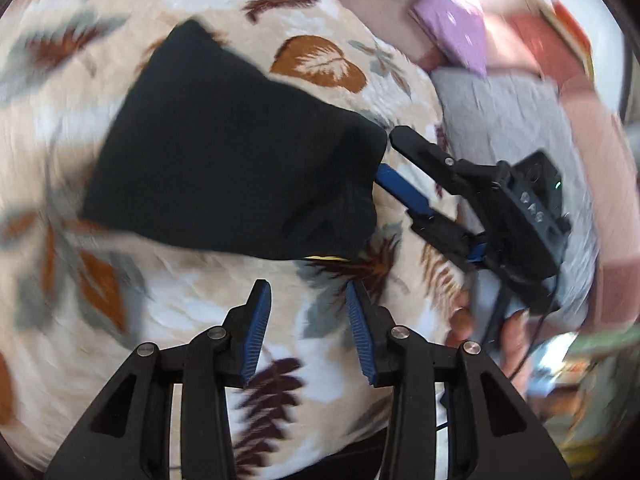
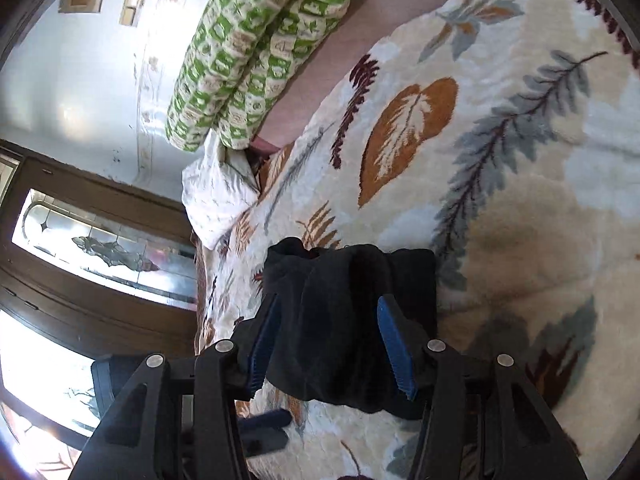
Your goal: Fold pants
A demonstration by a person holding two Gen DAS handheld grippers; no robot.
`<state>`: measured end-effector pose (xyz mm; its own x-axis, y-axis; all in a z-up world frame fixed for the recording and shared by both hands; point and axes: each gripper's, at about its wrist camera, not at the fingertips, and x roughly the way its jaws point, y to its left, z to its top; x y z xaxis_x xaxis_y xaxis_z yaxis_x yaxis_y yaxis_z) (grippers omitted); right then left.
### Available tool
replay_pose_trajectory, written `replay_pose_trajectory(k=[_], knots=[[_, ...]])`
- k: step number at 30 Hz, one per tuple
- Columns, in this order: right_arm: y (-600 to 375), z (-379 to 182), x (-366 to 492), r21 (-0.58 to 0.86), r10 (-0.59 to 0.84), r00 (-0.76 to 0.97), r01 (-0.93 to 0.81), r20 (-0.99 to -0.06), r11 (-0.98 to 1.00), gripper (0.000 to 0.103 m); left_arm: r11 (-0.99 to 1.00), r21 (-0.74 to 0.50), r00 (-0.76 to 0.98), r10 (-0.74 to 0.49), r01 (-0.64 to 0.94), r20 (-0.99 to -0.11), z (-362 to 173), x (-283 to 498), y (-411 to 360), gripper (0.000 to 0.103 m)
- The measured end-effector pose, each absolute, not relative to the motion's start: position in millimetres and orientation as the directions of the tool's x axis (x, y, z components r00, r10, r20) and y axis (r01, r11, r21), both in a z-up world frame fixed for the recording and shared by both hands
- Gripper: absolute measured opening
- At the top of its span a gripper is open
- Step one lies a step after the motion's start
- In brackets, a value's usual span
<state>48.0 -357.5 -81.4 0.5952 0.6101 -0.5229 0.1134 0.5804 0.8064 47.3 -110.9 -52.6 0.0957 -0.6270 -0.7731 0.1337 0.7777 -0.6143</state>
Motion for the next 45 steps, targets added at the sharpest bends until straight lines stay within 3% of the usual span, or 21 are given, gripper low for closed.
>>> replay_pose_trajectory(k=[5, 10, 15, 17, 19, 22, 28, 32, 37, 41, 43, 45], knots=[[-357.7, -90.0, 70.0, 0.783, 0.613, 0.553, 0.121, -0.564, 0.61, 0.052, 0.569, -0.793, 0.118, -0.791, -0.216, -0.6, -85.1, 53.2, -100.0, 0.037], [-359.5, -95.0, 80.8, 0.785, 0.634, 0.527, 0.107, -0.566, 0.611, 0.052, 0.435, -0.806, 0.168, -0.83, -0.402, -0.532, -104.8, 62.0, -100.0, 0.037], [-358.9, -93.6, 84.3, 0.766, 0.643, 0.497, 0.071, -0.582, 0.639, 0.047, 0.438, -0.777, 0.185, -0.807, -0.452, -0.561, -109.6, 71.1, -112.9, 0.037], [-356.9, -92.3, 86.4, 0.747, 0.638, 0.482, 0.054, -0.601, 0.662, 0.039, 0.464, -0.752, 0.158, -0.793, -0.469, -0.588, -116.0, 72.7, -115.5, 0.035], [-354.6, -90.5, 88.8, 0.712, 0.615, 0.473, 0.039, -0.631, 0.701, 0.023, 0.49, -0.734, 0.126, -0.786, -0.471, -0.605, -121.7, 73.6, -123.5, 0.026], [-352.0, -85.9, 90.3, 0.663, 0.585, 0.454, 0.019, -0.672, 0.748, 0.012, 0.517, -0.736, 0.134, -0.772, -0.436, -0.622, -111.7, 70.0, -130.6, 0.023], [-359.0, -88.4, 89.3, 0.62, 0.532, 0.468, 0.043, -0.705, 0.783, 0.011, 0.543, -0.723, 0.124, -0.757, -0.428, -0.642, -125.5, 68.9, -144.9, 0.022], [-360.0, -105.9, 90.8, 0.581, 0.496, 0.446, 0.068, -0.745, 0.811, 0.014, 0.526, -0.744, 0.12, -0.778, -0.412, -0.617, -133.9, 69.4, -140.6, 0.023], [-370.9, -100.9, 83.9, 0.662, 0.545, 0.465, 0.124, -0.697, 0.74, 0.027, 0.535, -0.768, 0.075, -0.802, -0.351, -0.592, -113.6, 58.0, -124.1, 0.022], [-380.1, -69.6, 60.5, 0.677, 0.533, 0.525, 0.118, -0.663, 0.726, 0.032, 0.562, -0.788, 0.017, -0.812, -0.252, -0.584, -87.5, 45.5, -102.7, 0.022], [-385.4, -55.2, 44.5, 0.681, 0.515, 0.56, 0.126, -0.649, 0.721, 0.048, 0.602, -0.777, 0.001, -0.791, -0.184, -0.612, -70.5, 43.3, -84.6, 0.022], [-387.4, -46.3, 31.4, 0.679, 0.501, 0.577, 0.131, -0.645, 0.722, 0.055, 0.65, -0.754, 0.046, -0.754, -0.09, -0.655, -47.3, 51.0, -62.0, 0.024]])
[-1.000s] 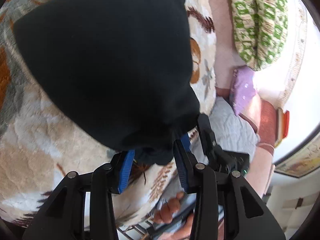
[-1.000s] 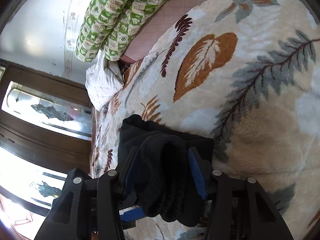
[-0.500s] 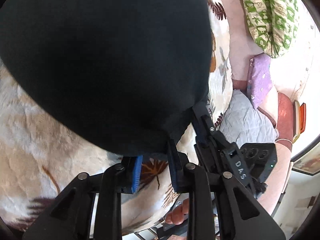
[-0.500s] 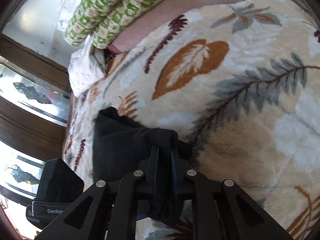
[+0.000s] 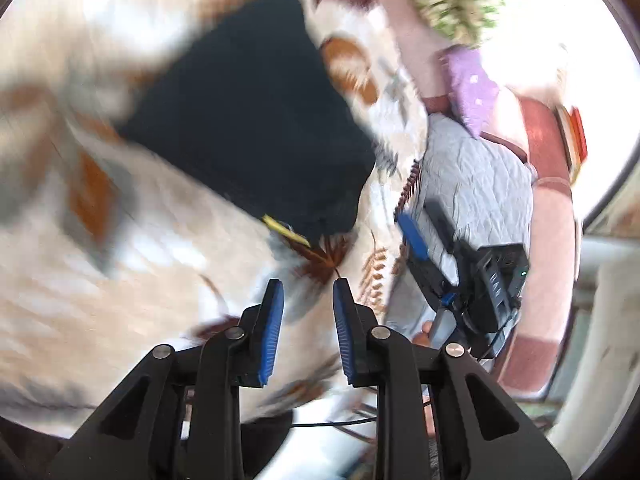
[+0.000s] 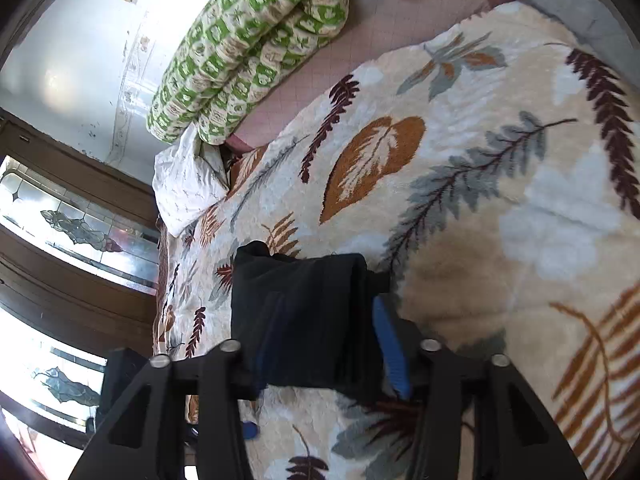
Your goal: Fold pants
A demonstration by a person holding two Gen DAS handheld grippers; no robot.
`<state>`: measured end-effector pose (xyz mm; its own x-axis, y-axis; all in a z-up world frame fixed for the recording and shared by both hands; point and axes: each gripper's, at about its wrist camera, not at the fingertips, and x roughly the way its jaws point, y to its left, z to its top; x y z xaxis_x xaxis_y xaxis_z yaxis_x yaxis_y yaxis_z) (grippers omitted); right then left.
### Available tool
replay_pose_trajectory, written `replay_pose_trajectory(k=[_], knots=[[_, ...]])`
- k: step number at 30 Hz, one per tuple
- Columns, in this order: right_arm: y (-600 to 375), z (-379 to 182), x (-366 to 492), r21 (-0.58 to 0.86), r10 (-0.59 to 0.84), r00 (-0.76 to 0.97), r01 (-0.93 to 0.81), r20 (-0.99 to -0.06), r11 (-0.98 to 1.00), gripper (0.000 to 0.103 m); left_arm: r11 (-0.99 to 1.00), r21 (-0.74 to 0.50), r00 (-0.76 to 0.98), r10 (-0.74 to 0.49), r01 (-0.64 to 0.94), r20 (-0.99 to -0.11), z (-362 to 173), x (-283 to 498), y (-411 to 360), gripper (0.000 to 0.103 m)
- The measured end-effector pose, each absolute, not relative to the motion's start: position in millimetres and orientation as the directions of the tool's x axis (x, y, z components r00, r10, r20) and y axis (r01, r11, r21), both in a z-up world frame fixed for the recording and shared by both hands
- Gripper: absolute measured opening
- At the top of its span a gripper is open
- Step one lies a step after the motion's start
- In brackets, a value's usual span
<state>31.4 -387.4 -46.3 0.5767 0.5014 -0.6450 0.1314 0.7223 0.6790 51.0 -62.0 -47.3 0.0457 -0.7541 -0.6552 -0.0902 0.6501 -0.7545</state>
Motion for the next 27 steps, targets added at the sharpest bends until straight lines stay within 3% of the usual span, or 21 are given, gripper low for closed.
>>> replay_pose_trajectory(k=[4, 7, 11, 19, 27], knots=[[-385.2, -50.4, 12.5, 0.718, 0.522, 0.581, 0.165, -0.625, 0.676, 0.067, 0.825, -0.552, 0.149, -0.565, 0.12, -0.811, -12.6, 83.2, -42.5, 0.044], [-378.0, -64.9, 11.7, 0.725, 0.522, 0.57, 0.203, -0.634, 0.658, 0.068, 0.88, -0.428, 0.17, -0.462, 0.205, -0.87, -15.4, 111.0, -34.1, 0.049], [-374.2, -85.7, 17.4, 0.729, 0.526, 0.557, 0.236, -0.643, 0.642, 0.068, 0.868, -0.432, 0.041, -0.454, 0.246, -0.89, -44.8, 138.3, -35.7, 0.049], [-367.4, -106.2, 38.0, 0.724, 0.562, 0.52, 0.176, -0.644, 0.667, 0.073, 0.837, -0.371, 0.008, -0.409, 0.403, -0.913, -60.4, 157.5, -61.1, 0.049], [-353.3, -122.3, 55.4, 0.736, 0.608, 0.475, 0.136, -0.636, 0.663, 0.075, 0.814, -0.35, -0.034, -0.378, 0.464, -0.925, -77.2, 165.2, -80.2, 0.049]])
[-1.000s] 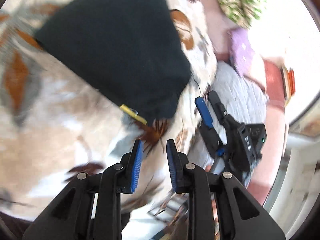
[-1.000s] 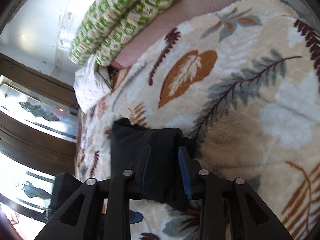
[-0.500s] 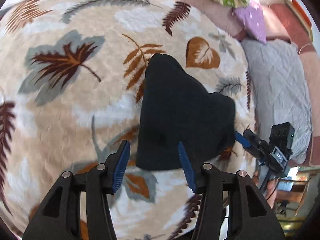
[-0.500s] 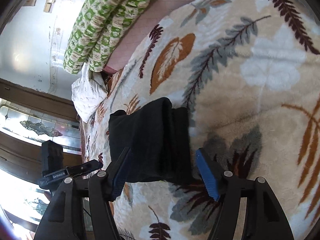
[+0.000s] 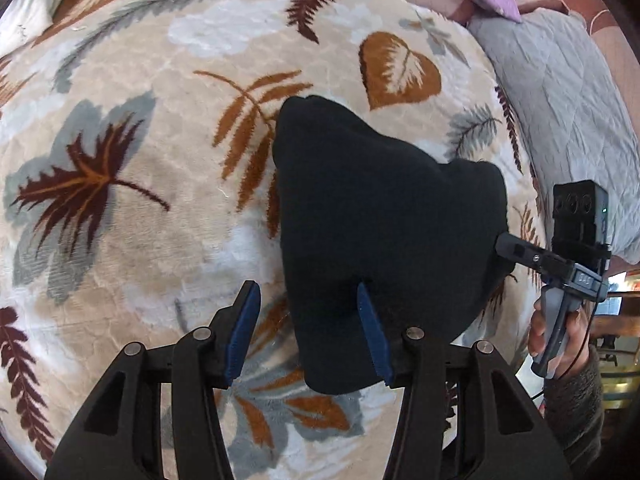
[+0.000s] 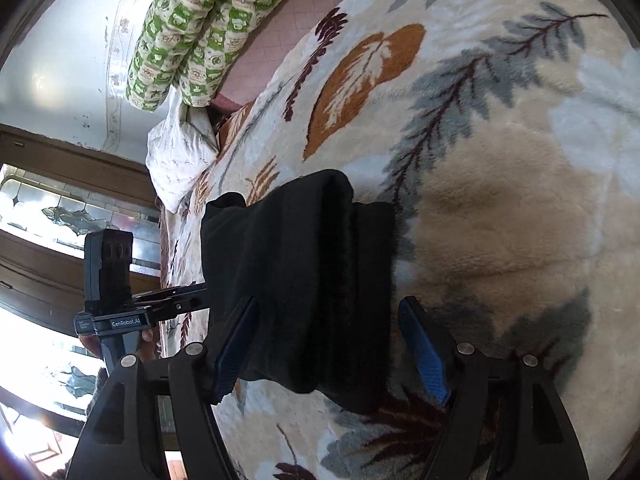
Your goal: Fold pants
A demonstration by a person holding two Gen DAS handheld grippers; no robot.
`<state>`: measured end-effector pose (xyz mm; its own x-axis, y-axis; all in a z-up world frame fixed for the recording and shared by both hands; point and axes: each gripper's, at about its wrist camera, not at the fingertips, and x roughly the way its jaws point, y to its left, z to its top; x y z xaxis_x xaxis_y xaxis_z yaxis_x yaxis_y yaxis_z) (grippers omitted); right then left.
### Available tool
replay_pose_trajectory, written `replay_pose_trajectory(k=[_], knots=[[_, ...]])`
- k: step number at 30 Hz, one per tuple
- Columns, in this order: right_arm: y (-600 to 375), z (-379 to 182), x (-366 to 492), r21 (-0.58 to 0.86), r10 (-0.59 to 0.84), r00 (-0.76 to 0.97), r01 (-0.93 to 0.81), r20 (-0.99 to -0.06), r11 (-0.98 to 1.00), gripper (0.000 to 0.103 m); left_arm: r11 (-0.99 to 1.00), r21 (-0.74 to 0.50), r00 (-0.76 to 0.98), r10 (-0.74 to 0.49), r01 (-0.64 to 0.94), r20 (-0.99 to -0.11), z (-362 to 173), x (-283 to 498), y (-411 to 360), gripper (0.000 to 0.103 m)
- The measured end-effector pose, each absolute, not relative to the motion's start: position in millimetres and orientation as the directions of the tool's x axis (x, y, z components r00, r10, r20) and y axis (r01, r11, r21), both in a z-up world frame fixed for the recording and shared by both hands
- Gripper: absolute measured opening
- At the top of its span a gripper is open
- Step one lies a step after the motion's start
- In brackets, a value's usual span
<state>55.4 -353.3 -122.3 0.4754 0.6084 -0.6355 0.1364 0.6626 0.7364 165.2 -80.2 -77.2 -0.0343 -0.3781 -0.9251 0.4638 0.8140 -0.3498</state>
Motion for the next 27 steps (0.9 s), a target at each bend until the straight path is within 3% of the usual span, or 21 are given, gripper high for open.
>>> replay_pose_trajectory(k=[6, 8, 9, 10, 13, 20, 27], knots=[[-351.5, -127.0, 59.8, 0.77, 0.649, 0.477, 0.1, -0.593, 0.63, 0.073, 0.771, -0.518, -0.069, -0.533, 0.371, -0.843, -93.7, 167.6, -83.4, 0.064], [-352.0, -128.5, 57.7, 0.77, 0.644, 0.488, 0.097, -0.59, 0.631, 0.057, 0.758, -0.571, -0.061, -0.584, 0.316, -0.81, -97.3, 169.1, -81.2, 0.064], [-352.3, -130.7, 57.2, 0.764, 0.637, 0.487, 0.102, -0.597, 0.638, 0.043, 0.749, -0.589, -0.049, -0.605, 0.304, -0.795, -98.0, 167.7, -80.3, 0.057], [-352.5, -133.2, 56.3, 0.757, 0.629, 0.486, 0.11, -0.606, 0.644, 0.04, 0.743, -0.595, -0.043, -0.613, 0.307, -0.789, -97.5, 165.9, -79.6, 0.038], [-352.4, -128.5, 50.6, 0.742, 0.605, 0.509, 0.105, -0.612, 0.663, 0.035, 0.729, -0.618, -0.037, -0.637, 0.295, -0.77, -92.3, 161.3, -73.9, 0.023], [-333.1, -91.3, 47.0, 0.715, 0.576, 0.545, 0.064, -0.61, 0.697, 0.032, 0.738, -0.61, 0.014, -0.64, 0.289, -0.768, -57.0, 160.0, -48.3, 0.018], [-262.1, -45.9, 71.5, 0.699, 0.606, 0.527, -0.031, -0.596, 0.715, 0.032, 0.829, -0.467, 0.179, -0.532, 0.307, -0.828, -13.3, 165.1, 17.0, 0.018]])
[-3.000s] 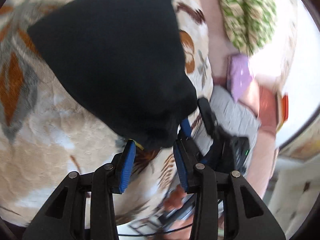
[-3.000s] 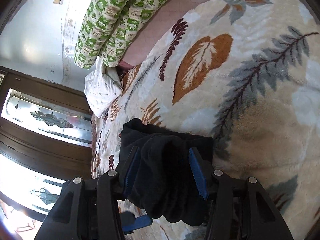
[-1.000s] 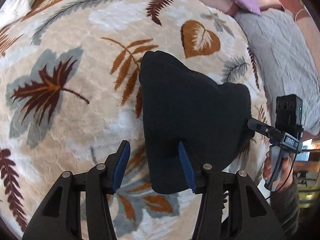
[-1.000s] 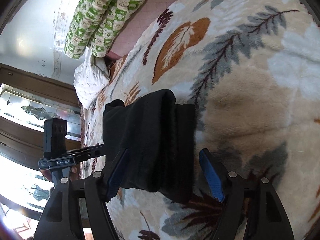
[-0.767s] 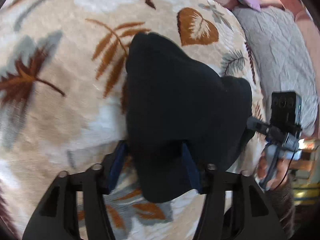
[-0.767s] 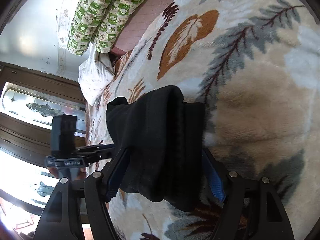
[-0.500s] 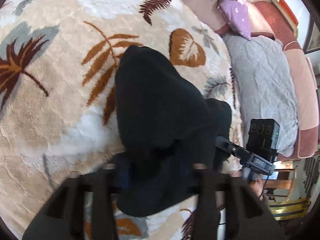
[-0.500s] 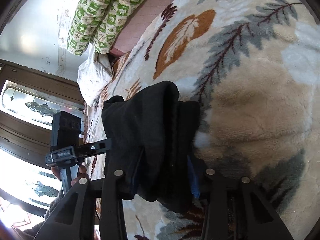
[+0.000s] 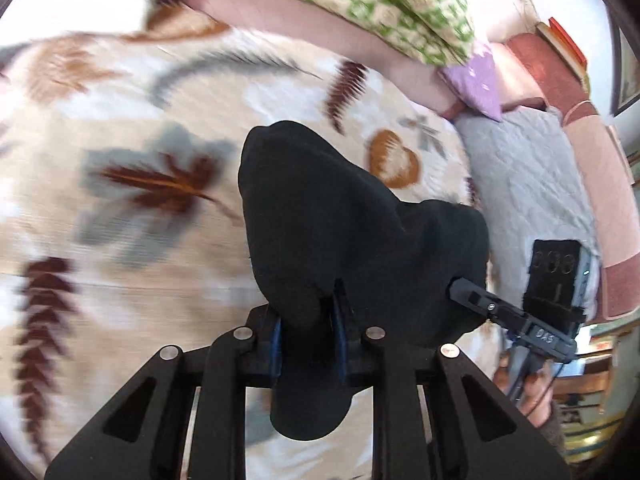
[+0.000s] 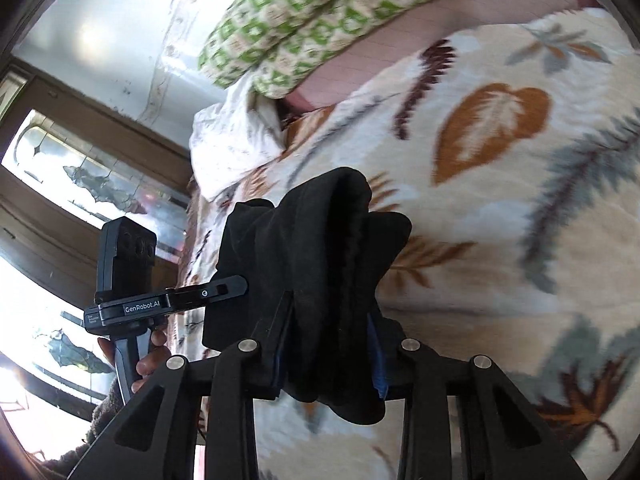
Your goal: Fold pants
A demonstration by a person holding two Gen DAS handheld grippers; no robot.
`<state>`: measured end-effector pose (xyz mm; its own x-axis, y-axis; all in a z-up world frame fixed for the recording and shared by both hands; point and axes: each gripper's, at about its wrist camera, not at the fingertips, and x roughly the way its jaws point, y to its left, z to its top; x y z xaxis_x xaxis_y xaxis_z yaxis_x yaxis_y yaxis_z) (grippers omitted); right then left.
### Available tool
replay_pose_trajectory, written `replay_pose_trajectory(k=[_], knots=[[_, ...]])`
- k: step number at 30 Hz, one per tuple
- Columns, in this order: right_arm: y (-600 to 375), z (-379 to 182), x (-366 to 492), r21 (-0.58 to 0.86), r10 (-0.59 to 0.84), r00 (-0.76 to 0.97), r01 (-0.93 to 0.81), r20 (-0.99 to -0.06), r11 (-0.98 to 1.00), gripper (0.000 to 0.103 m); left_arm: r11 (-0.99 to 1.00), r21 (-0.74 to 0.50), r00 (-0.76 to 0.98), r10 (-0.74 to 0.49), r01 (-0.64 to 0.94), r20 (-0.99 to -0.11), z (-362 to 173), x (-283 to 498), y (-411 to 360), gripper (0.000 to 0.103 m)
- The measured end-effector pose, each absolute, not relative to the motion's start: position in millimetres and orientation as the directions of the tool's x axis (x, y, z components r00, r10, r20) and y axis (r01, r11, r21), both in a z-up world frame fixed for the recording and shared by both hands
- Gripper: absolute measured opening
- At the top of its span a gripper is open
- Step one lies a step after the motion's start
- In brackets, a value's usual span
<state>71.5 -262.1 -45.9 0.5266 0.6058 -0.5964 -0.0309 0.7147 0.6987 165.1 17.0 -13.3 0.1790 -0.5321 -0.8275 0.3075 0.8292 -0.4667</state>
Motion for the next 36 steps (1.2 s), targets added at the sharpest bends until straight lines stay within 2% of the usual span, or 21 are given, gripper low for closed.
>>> replay_pose_trajectory(k=[5, 10, 11, 12, 13, 14, 15, 19, 21, 24, 26, 28, 31, 36], knots=[[-207.9, -57.8, 98.6, 0.669, 0.595, 0.487, -0.027, -0.64, 0.743, 0.032, 0.888, -0.378, 0.189, -0.431, 0.26, -0.882, -34.9, 177.6, 46.6, 0.018], [-175.1, -82.7, 109.1, 0.542, 0.47, 0.469, 0.023, -0.748, 0.84, 0.033, 0.903, -0.358, 0.149, -0.398, 0.237, -0.905, -74.6, 192.4, 55.9, 0.021], [-172.5, -85.2, 109.8, 0.508, 0.436, 0.475, 0.026, -0.764, 0.861, 0.035, 0.902, -0.358, 0.152, -0.399, 0.241, -0.904, -79.4, 193.5, 57.4, 0.025], [-172.5, -88.5, 110.2, 0.488, 0.418, 0.481, 0.025, -0.771, 0.872, 0.041, 0.901, -0.355, 0.156, -0.4, 0.249, -0.903, -81.0, 192.8, 59.7, 0.032], [-175.2, -91.8, 109.9, 0.473, 0.403, 0.483, 0.028, -0.778, 0.881, 0.049, 0.904, -0.337, 0.168, -0.387, 0.265, -0.906, -84.3, 192.1, 61.2, 0.045], [-179.0, -97.0, 110.4, 0.466, 0.394, 0.48, 0.036, -0.784, 0.884, 0.054, 0.907, -0.318, 0.181, -0.374, 0.275, -0.91, -85.4, 190.8, 60.1, 0.051], [-184.5, -103.6, 109.9, 0.482, 0.406, 0.474, 0.047, -0.781, 0.875, 0.06, 0.901, -0.318, 0.191, -0.382, 0.295, -0.904, -87.6, 189.8, 61.9, 0.053], [-212.4, -113.8, 102.5, 0.628, 0.514, 0.498, 0.08, -0.698, 0.774, 0.061, 0.9, -0.348, 0.179, -0.4, 0.263, -0.899, -82.5, 190.4, 72.8, 0.053], [-219.9, -101.9, 94.2, 0.626, 0.5, 0.513, 0.097, -0.697, 0.773, 0.063, 0.916, -0.319, 0.192, -0.368, 0.243, -0.91, -75.0, 187.3, 75.4, 0.053], [-219.0, -69.1, 78.0, 0.562, 0.438, 0.548, 0.072, -0.713, 0.824, 0.064, 0.948, -0.22, 0.268, -0.28, 0.231, -0.922, -57.4, 168.4, 80.4, 0.052], [-209.3, -42.6, 62.4, 0.482, 0.367, 0.571, 0.059, -0.734, 0.874, 0.069, 0.963, -0.167, 0.314, -0.23, 0.214, -0.921, -47.7, 153.4, 82.7, 0.052], [-192.5, -18.6, 43.0, 0.365, 0.252, 0.587, 0.081, -0.769, 0.927, 0.093, 0.977, -0.11, 0.373, -0.172, 0.182, -0.912, -38.8, 131.2, 85.9, 0.053], [-165.6, 1.4, 11.2, 0.242, 0.116, 0.632, 0.116, -0.766, 0.963, 0.102, 0.993, -0.015, 0.45, -0.066, 0.115, -0.891, -35.2, 97.3, 91.0, 0.053], [-116.0, -7.4, -31.1, 0.024, -0.078, 0.617, 0.155, -0.783, 0.988, 0.103, 0.998, 0.061, 0.527, 0.037, 0.028, -0.849, -47.9, 46.9, 98.8, 0.053]])
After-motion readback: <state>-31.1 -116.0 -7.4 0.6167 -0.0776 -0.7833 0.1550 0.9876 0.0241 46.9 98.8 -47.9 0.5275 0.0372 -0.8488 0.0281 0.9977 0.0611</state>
